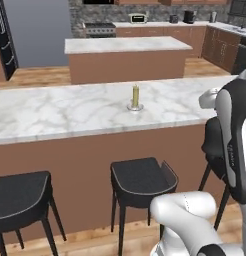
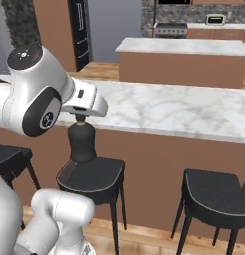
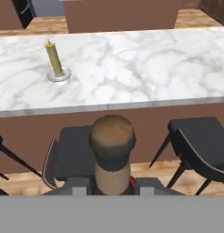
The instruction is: Get the candle and the liquor from the cabinet and move them to the dining counter.
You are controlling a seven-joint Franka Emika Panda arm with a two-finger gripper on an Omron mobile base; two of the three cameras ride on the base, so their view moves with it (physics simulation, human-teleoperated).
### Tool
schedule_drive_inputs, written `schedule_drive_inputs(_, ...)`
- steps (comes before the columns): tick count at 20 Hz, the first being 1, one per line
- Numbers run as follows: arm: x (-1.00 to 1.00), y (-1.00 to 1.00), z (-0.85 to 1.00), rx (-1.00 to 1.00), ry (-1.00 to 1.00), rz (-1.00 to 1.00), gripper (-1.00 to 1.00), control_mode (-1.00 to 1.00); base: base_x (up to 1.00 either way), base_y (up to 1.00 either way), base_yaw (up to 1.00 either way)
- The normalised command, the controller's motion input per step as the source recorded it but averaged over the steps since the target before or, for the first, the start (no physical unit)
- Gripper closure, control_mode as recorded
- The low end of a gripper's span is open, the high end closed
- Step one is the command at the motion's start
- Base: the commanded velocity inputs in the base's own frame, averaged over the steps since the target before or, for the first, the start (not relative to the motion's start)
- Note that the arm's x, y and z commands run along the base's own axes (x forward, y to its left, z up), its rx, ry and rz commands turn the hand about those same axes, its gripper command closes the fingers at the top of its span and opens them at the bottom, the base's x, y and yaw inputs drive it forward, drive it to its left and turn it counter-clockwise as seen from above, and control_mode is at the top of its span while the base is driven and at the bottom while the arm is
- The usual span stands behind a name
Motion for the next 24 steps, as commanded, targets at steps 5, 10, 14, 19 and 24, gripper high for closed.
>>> schedule_drive_inputs(5, 0.0, 0.0, 0.0, 0.0, 0.0, 0.0, 1.0, 1.0, 0.6, 0.0, -0.36)
schedule_drive_inputs(10, 0.0, 0.0, 0.0, 0.0, 0.0, 0.0, 1.0, 1.0, 0.58, 0.0, -0.37)
schedule_drive_inputs(14, 0.0, 0.0, 0.0, 0.0, 0.0, 0.0, 1.0, 1.0, 0.57, 0.0, -0.17)
schedule_drive_inputs(19, 0.0, 0.0, 0.0, 0.0, 0.0, 0.0, 1.0, 1.0, 0.49, 0.0, -0.06)
schedule_drive_inputs(24, 0.0, 0.0, 0.0, 0.0, 0.0, 0.0, 1.0, 1.0, 0.03, 0.0, -0.01)
